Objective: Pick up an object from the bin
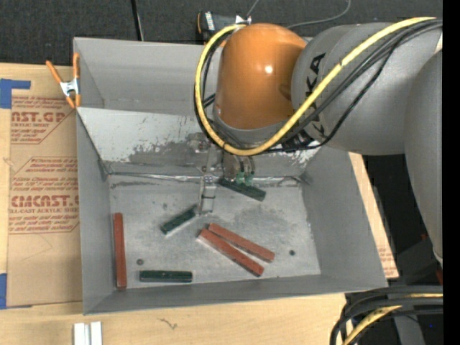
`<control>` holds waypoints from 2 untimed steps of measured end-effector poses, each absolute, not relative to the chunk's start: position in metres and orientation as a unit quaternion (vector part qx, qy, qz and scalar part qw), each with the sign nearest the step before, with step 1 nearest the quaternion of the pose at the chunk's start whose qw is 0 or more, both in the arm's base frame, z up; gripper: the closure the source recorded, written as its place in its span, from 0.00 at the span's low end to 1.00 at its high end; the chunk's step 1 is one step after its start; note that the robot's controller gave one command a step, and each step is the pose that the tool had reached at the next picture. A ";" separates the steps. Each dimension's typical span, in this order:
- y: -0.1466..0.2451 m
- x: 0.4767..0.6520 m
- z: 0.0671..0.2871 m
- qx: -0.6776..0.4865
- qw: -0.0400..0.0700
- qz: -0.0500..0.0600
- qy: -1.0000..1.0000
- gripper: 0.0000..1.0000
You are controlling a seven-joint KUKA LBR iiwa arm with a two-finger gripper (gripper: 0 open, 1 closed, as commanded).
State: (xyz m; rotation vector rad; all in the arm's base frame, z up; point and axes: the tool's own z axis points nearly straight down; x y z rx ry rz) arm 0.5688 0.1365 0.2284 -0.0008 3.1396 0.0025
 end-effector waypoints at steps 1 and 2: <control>0.123 0.574 0.082 -0.026 -0.003 -0.001 1.000 0.00; 0.124 0.577 0.087 -0.026 0.001 0.001 1.000 1.00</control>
Offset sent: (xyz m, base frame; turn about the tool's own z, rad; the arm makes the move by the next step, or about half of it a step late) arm 0.0078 -0.0130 -0.1415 -0.0497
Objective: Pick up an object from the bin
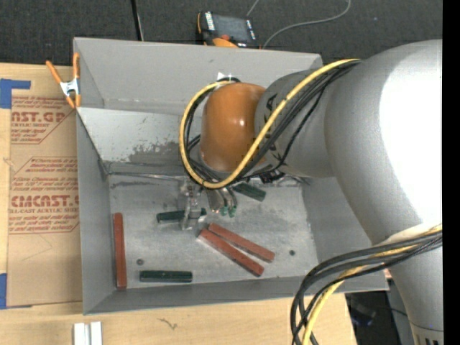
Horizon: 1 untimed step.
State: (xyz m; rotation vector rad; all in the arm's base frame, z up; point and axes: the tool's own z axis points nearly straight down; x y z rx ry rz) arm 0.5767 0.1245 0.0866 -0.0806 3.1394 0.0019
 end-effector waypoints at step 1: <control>0.138 0.562 0.219 -0.026 0.005 0.002 1.000 1.00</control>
Offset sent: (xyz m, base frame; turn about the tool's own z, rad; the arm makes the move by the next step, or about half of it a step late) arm -0.0165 0.0119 0.1270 0.0016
